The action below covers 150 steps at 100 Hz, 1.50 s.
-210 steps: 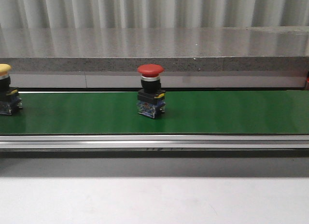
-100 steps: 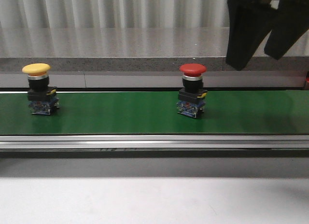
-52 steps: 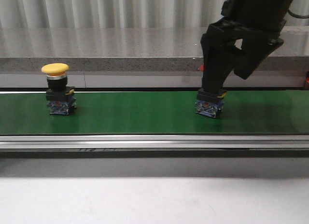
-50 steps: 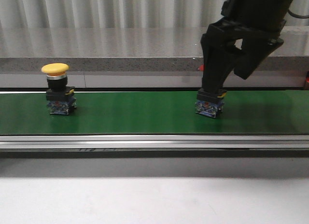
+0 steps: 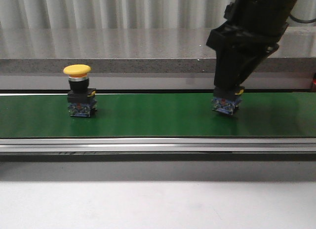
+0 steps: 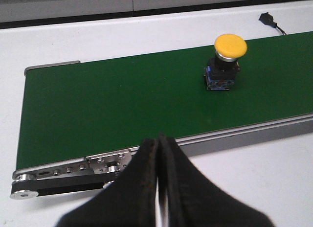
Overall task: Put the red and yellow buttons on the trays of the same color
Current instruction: 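Lower the right gripper onto the arriving red button and grasp it, then carry the red button with the right gripper and release it in the red tray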
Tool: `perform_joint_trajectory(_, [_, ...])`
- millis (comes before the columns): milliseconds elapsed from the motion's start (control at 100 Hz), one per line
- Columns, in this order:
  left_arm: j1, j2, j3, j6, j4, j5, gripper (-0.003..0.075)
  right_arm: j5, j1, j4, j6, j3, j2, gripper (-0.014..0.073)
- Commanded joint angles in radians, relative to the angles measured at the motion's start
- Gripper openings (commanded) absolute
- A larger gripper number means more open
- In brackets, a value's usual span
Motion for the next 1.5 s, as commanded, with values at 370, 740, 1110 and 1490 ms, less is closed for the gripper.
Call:
perform_joint_trajectory(370, [-0.009,0.0,-0.025,-0.001,-0.012,-0.058,-0.002,-0.035,-0.425,0.008,0.151,-0.03,-0.209,0.005])
perform_joint_trajectory(740, [-0.009,0.0,-0.025,-0.001,-0.012,-0.058,-0.002,-0.055,-0.803,0.008,0.283,-0.03,-0.209,0.005])
perform_joint_trajectory(1110, [-0.009,0.0,-0.025,-0.001,-0.012,-0.058,-0.002,-0.133,-1.0,0.008,0.34,-0.03,-0.097,0.005])
perform_joint_trajectory(1490, [-0.009,0.0,-0.025,-0.001,-0.012,-0.058,-0.002,-0.284,-0.997,0.103,0.34,-0.03,0.025,0.005])
